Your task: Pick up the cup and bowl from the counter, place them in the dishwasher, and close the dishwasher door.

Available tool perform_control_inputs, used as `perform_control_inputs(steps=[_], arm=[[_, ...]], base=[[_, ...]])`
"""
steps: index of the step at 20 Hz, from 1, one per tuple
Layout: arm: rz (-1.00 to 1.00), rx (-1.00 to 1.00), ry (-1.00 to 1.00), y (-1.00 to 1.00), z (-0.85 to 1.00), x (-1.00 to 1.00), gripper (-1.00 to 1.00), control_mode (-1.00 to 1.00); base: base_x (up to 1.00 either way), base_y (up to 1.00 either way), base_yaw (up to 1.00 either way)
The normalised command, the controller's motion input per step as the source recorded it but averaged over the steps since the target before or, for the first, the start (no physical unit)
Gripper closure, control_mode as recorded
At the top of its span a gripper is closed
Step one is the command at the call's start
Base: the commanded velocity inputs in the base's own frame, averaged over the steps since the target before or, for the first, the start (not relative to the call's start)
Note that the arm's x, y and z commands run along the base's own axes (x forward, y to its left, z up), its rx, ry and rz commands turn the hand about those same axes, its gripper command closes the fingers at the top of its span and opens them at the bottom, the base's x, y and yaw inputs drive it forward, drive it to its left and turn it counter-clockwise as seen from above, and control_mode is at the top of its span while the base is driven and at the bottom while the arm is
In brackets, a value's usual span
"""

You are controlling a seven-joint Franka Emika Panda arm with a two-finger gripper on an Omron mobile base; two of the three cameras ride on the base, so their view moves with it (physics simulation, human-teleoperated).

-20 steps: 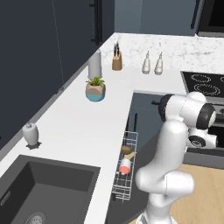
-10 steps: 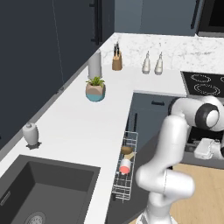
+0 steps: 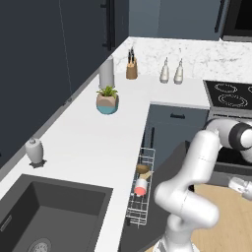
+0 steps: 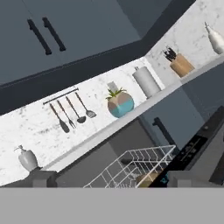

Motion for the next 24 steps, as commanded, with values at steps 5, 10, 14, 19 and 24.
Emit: perform_control_inputs(steps=[5,10,14,19,24], arm=[[0.13,-0.06,-0.08,0.45,-0.52,0.40,-1.00,-1.00],[0.30,0.01,0.13,0.06,-0.51,0.15,-1.00,-1.00],[0.27,0.01,0.09,-0.01,-0.46,0.05,-1.00,-1.00],[0.13,-0.06,0.04,0.39,-0.47,0.11,-1.00,-1.00],[0.05,0.12,0.10,0.22,-0.31,0.04,-1.00,-1.00]], base=[[0.00,0.00,0.00],[0.00,0.00,0.00],[0.00,0.00,0.00],[0.00,0.00,0.00],[0.00,0.00,0.00]])
